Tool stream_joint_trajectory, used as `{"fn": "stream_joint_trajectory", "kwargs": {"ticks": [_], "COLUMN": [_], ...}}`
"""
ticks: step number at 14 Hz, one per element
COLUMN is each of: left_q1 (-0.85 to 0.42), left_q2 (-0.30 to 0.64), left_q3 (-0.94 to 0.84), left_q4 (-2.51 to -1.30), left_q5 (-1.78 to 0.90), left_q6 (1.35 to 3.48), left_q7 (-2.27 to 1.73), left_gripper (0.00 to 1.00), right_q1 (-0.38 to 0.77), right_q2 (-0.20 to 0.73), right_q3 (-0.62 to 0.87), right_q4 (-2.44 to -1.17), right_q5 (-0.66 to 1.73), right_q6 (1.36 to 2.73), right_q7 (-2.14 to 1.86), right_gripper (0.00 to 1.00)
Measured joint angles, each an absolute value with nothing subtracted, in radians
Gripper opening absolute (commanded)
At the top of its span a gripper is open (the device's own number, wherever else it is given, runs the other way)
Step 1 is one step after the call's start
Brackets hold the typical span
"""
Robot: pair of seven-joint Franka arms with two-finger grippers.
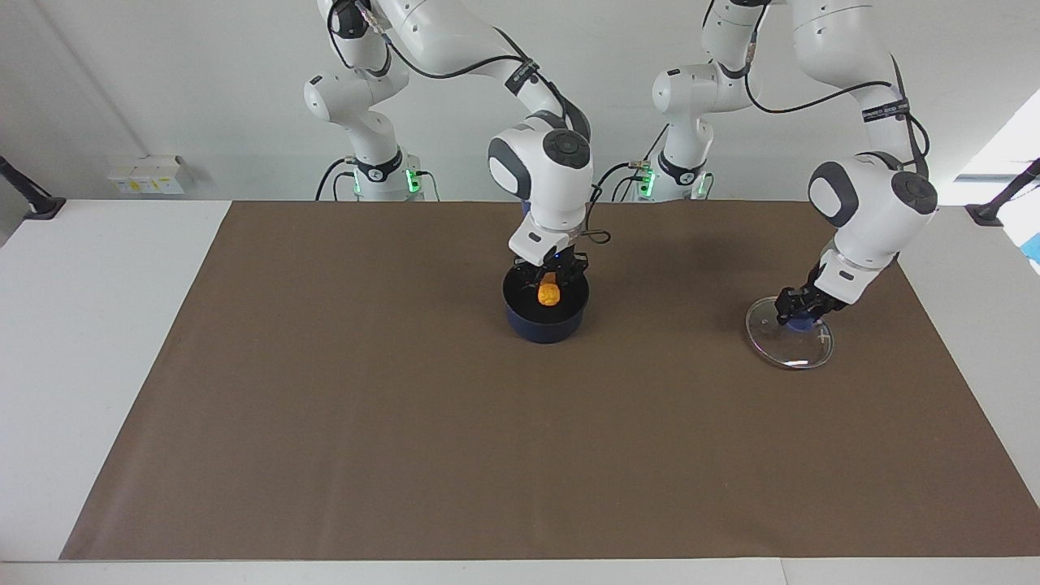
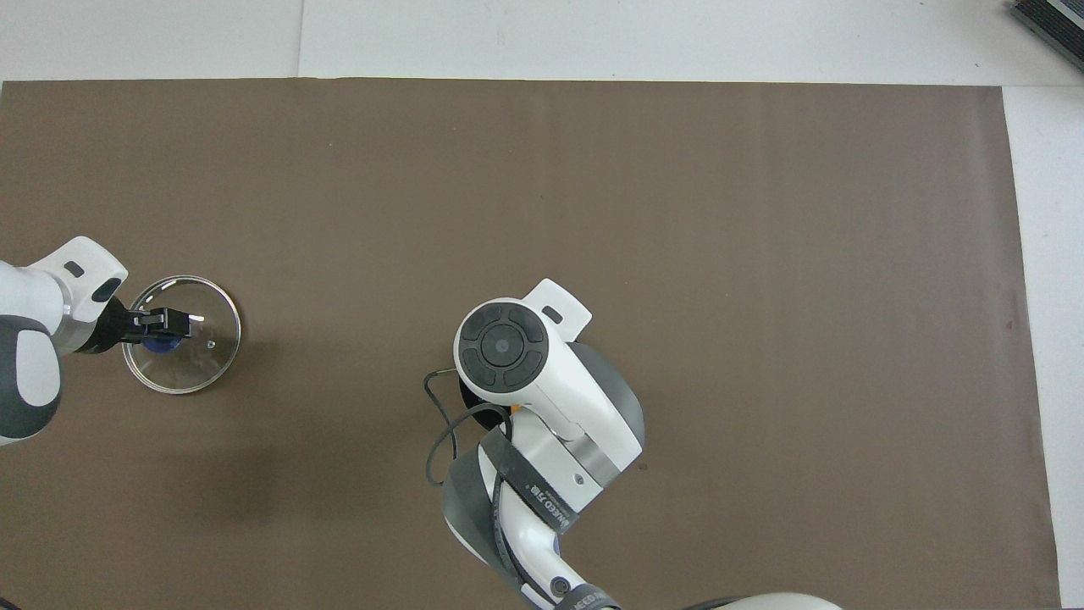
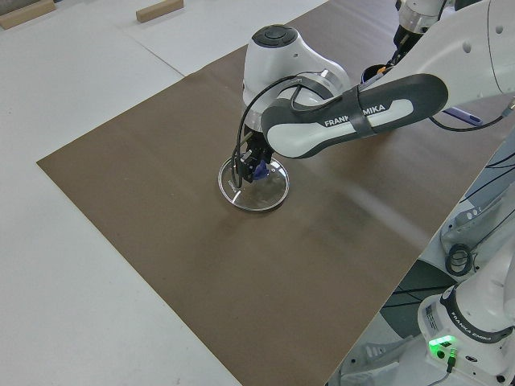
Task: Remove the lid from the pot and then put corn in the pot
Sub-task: 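Lower the lid onto the table with the left gripper and release it, then carry the corn over the pot with the right gripper and release it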
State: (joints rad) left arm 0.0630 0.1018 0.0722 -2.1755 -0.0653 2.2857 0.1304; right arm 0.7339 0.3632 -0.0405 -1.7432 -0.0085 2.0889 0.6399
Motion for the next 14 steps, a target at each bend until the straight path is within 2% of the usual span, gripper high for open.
{"fn": "stream_joint_trajectory", "kwargs": {"ticks": [5, 14], "left_q1": [0.055, -0.067], "left_q2": [0.101, 0.091], "left_q3": [0.057, 0.040], "left_q4": [-2.108, -1.791], "left_q5": [-0.066, -0.066], "left_q6": [2.249, 1.880], "left_q7": [0.101, -0.011], "left_gripper": [1.00, 1.00], "right_q1": [0.731, 0.723], "right_q2": [0.366, 0.386], "right_q3": [-0.041, -0.044], "right_q4": [-1.767, -1.740], "right_q5": [-0.009, 0.054], "right_q6": [2.131, 2.153], "right_q7": [0.640, 0.640], "right_gripper": [0.00, 0.00]}}
